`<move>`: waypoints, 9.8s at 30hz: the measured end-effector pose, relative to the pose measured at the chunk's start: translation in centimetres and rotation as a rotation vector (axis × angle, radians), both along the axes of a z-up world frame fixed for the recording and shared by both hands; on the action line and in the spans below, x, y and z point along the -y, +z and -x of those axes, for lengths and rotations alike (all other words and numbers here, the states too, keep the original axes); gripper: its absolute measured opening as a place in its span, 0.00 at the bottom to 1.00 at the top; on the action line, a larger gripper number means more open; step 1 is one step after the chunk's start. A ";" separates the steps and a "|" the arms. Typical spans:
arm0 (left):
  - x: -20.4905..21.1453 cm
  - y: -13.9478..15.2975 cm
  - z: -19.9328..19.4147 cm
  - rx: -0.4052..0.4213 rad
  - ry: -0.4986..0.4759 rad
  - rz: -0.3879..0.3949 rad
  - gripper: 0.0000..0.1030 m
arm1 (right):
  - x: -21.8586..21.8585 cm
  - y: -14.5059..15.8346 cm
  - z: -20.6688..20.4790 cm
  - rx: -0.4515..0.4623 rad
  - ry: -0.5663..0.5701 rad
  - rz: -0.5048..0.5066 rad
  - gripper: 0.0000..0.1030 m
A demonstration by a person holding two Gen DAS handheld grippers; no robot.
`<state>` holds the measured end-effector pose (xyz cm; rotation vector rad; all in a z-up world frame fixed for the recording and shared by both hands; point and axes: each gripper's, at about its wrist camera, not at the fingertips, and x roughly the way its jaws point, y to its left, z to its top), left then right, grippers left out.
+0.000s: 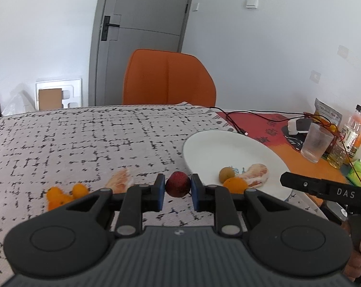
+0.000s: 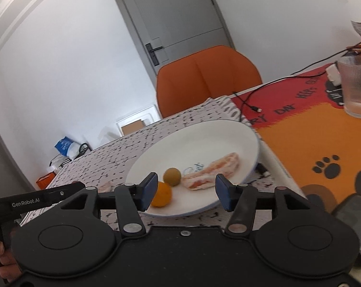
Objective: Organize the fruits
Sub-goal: 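Place the orange on the plate with the right gripper while the left gripper carries the red plum, then lower the red plum onto the plate and open the left gripper, then move both grippers back to the remaining fruit, then grasp a yellow apricot with the right gripper while the left gripper grasps a red plum, then lower the apricot onto the plate with the right gripper while the left gripper releases the plum there, then move both grippers back to the fruit pile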
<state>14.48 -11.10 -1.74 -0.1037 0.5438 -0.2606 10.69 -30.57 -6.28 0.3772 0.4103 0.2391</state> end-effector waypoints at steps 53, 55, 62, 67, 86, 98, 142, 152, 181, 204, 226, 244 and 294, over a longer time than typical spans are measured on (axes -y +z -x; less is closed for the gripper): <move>-4.9 1.1 0.7 0.069 0.178 -0.057 0.91 | -4.0 1.1 -0.2 0.045 0.076 0.012 0.92; -5.5 0.9 1.0 0.063 0.189 -0.056 0.91 | -4.5 1.1 -0.5 0.047 0.089 0.014 0.94; -7.2 0.0 1.8 0.038 0.217 -0.065 0.91 | -6.0 1.3 -0.6 0.053 0.124 0.027 0.96; -8.4 -0.6 2.7 0.026 0.229 -0.051 0.91 | -7.1 1.4 -0.5 0.056 0.152 0.039 0.96; -12.8 -1.6 5.0 -0.005 0.297 -0.019 0.91 | -12.1 1.4 -0.5 0.024 0.300 0.075 0.89; -15.2 -2.2 6.4 -0.020 0.323 0.026 0.89 | -16.2 0.3 -0.3 -0.028 0.414 0.103 0.73; -10.5 -4.2 3.2 -0.075 0.173 0.080 0.67 | -12.9 -0.5 -1.4 -0.075 0.303 0.121 0.24; -8.3 -5.1 1.6 -0.114 0.178 0.047 0.26 | -10.0 -0.6 -0.9 -0.075 0.250 0.099 0.24; -2.2 -1.1 1.0 -0.032 0.063 0.033 0.21 | -4.1 0.5 0.2 0.008 0.168 0.001 0.24; 2.9 -0.4 -2.4 -0.007 -0.061 0.001 0.21 | 0.3 -0.1 -0.1 0.012 0.029 -0.024 0.30; 4.5 0.3 -3.5 0.021 -0.075 0.006 0.25 | 1.1 -0.4 0.0 0.007 0.025 -0.035 0.31; -0.3 -0.7 -1.3 0.000 0.085 -0.067 0.69 | -0.6 -0.7 -0.5 0.012 0.058 -0.038 0.58; -11.2 -4.7 0.3 -0.091 0.319 0.065 0.39 | -12.6 1.5 -2.7 0.039 0.227 0.101 1.00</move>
